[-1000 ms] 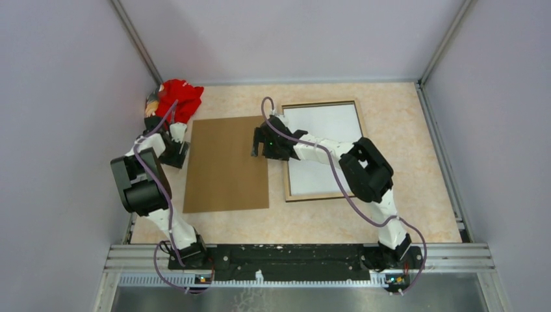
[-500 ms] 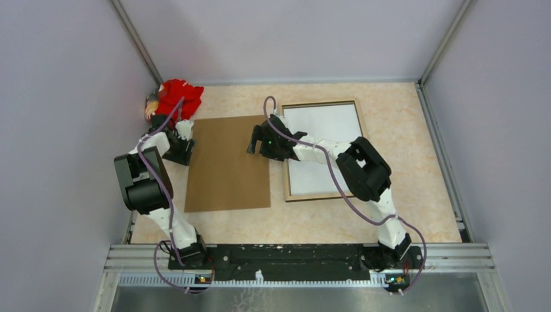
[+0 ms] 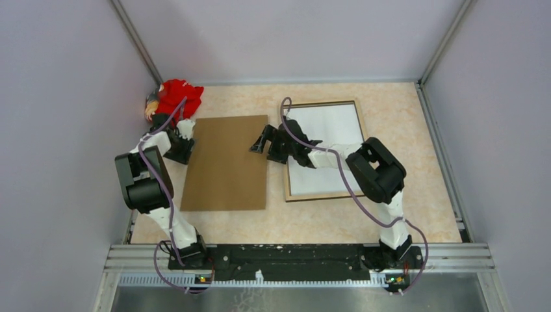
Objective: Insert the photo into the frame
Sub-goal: Pick up the photo frame item at the center of the board.
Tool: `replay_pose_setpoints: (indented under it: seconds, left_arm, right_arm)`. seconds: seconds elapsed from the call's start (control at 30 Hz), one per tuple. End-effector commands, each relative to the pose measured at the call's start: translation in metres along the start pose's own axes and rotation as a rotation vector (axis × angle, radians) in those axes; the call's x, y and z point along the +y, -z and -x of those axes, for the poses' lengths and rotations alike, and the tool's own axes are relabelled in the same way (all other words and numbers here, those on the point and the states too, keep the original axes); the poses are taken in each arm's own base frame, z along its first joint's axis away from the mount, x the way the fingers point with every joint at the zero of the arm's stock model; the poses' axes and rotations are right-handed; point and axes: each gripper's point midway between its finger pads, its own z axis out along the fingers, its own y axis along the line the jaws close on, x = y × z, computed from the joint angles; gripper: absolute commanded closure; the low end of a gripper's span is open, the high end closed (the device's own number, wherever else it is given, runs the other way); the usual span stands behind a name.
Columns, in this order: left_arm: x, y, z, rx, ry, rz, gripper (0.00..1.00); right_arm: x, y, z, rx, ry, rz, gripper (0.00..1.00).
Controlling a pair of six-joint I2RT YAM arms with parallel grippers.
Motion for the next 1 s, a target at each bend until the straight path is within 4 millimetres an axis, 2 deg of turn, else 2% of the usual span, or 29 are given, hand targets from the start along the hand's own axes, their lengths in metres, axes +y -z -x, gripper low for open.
replay_pose_setpoints:
  seconds: [0.0,0.1,0.17,0.27,0.47,0.67,0.77,0.83,0.9,0.97]
  left_arm:
    - [-0.079,-0.03,-0.04,0.118,0.008,-0.276,0.33]
    - [-0.08,-0.03,-0.04,0.118,0.004,-0.277,0.33]
    - [-0.079,-0.029,-0.04,0.118,0.0,-0.276,0.33]
    - [-0.078,-0.027,-0.037,0.112,-0.002,-0.272,0.33]
    - [-0.075,-0.024,-0.036,0.107,-0.006,-0.256,0.33]
    - [-0.069,-0.021,-0.031,0.096,-0.01,-0.229,0.32]
    - [-0.067,-0.018,-0.025,0.078,-0.012,-0.223,0.3]
    - [-0.066,-0.014,-0.02,0.066,-0.013,-0.228,0.29]
    - [-0.066,-0.01,-0.015,0.053,-0.016,-0.233,0.27]
    - [-0.064,-0.003,-0.007,0.03,-0.025,-0.238,0.22]
  right_arm:
    - [0.184,0.09,0.019,-0.028,0.049,0.706,0.12]
    - [0.206,0.117,0.019,-0.03,0.049,0.862,0.15]
    - [0.212,0.127,0.016,-0.015,0.035,0.933,0.16]
    - [0.211,0.125,0.011,0.019,0.006,0.968,0.17]
    - [0.2,0.109,0.006,0.052,-0.026,0.917,0.2]
    - [0.179,0.096,0.011,0.019,0.015,0.694,0.27]
    - [0.162,0.089,0.014,0.012,0.021,0.56,0.39]
    - [0.159,0.088,0.016,0.007,0.024,0.527,0.5]
    - [0.156,0.085,0.017,0.01,0.017,0.497,0.63]
    - [0.149,0.08,0.018,0.02,0.008,0.455,0.83]
